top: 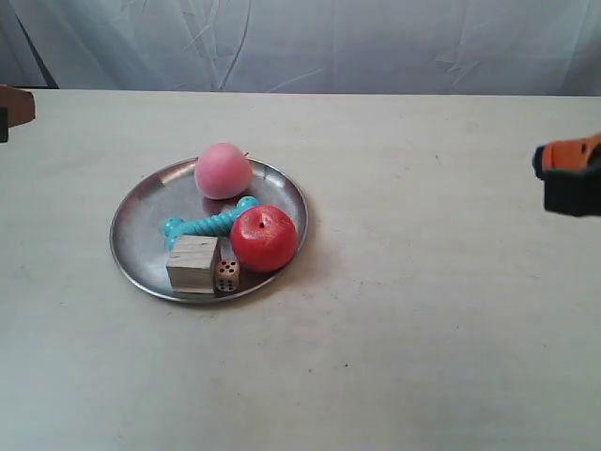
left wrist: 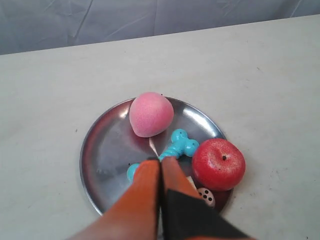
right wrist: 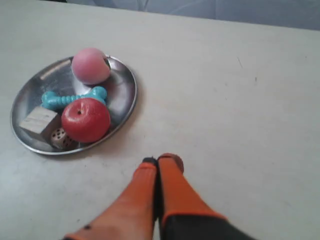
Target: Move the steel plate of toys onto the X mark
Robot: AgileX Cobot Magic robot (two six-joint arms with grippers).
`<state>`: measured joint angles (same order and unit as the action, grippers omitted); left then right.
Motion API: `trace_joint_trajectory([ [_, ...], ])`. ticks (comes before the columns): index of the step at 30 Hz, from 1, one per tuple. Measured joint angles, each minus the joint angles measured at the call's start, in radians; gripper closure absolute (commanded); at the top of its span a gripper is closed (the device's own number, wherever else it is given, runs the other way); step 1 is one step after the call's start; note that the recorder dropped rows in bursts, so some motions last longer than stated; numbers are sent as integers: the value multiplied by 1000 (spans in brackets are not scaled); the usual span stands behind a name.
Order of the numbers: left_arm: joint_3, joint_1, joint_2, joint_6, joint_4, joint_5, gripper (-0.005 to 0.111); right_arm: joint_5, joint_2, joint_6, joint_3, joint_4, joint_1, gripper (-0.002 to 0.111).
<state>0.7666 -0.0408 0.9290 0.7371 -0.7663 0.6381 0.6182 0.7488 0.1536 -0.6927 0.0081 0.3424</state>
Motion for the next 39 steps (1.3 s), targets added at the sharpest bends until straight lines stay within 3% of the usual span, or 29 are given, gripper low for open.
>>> trace_joint_trajectory([
  [14,-1,0,-2,0,0,-6,106,86,-121,-16,5,-18,0,107],
  [19,-1,0,-2,0,0,-8,106,45,-224,-38,37,-73,-74,107],
  [28,-1,0,-2,0,0,-8,106,-130,-512,-42,332,-79,-246,107],
  [39,-1,0,-2,0,0,-8,106,-194,-651,-42,573,-74,-290,107],
])
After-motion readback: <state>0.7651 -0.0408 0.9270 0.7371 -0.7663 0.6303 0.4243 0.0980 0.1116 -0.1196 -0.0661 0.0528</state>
